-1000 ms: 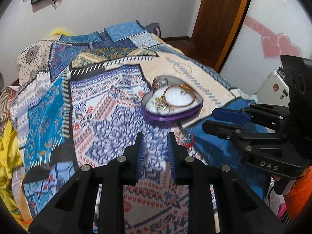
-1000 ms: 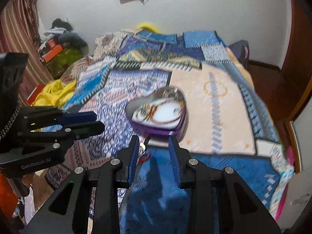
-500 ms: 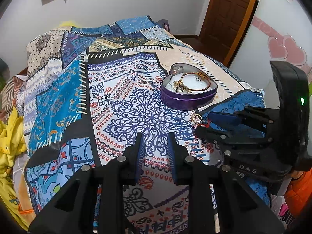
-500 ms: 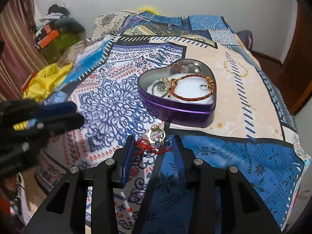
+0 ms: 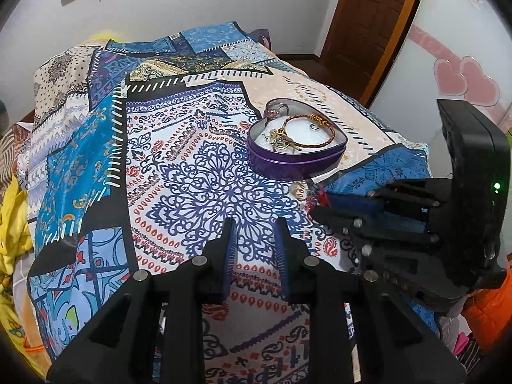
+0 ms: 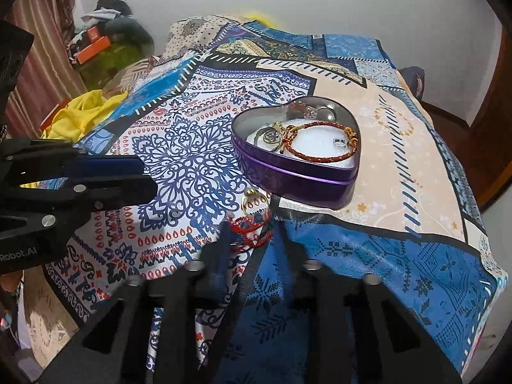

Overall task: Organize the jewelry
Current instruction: 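Grasp the red string bracelet beside the tin with the right tool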

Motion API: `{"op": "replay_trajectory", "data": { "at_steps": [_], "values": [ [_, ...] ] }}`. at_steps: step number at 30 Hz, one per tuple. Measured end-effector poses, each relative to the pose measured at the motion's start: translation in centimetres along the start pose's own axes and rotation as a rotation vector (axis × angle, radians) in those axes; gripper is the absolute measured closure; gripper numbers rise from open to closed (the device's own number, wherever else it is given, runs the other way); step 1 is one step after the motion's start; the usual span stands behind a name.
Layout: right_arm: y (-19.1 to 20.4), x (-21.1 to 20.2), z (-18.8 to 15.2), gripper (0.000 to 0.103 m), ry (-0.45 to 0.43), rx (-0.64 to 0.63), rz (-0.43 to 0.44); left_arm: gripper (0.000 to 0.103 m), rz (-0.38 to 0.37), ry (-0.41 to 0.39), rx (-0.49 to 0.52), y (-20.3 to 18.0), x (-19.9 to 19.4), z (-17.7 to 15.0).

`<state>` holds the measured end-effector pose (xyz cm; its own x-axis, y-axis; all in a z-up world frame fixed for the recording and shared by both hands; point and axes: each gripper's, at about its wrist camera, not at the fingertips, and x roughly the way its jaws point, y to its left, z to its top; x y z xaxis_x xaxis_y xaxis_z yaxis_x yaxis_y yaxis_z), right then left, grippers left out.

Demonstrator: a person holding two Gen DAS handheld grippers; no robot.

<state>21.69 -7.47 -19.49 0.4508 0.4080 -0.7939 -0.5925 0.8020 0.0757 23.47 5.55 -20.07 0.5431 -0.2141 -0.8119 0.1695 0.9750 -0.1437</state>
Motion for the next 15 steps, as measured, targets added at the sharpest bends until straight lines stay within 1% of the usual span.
{"op": "replay_trajectory", "data": {
  "at_steps": [1,4,10,15],
  "values": [
    [-0.1,0.1,0.1,0.096,0.002,0.003,0.008,0.08,0.0,-0.001,0.003,-0.1,0.0,0.0],
    [-0.5,0.0,0.1,0.096,-0.006,0.023,0.032,0.08,-0.005,-0.004,0.009,-0.5,0.0,0.3],
    [-1.4,-1.2,-0.5,0.096,-0.04,0.061,0.0,0.08,-0.04,0.02,0.015,-1.3,1.2,1.1],
    [-3.1,-2.9,-1.2,0.096,-0.074,0.094,-0.022,0.08,-0.038,0.06,0.037,-2.4,3.1,1.9]
  ]
}}
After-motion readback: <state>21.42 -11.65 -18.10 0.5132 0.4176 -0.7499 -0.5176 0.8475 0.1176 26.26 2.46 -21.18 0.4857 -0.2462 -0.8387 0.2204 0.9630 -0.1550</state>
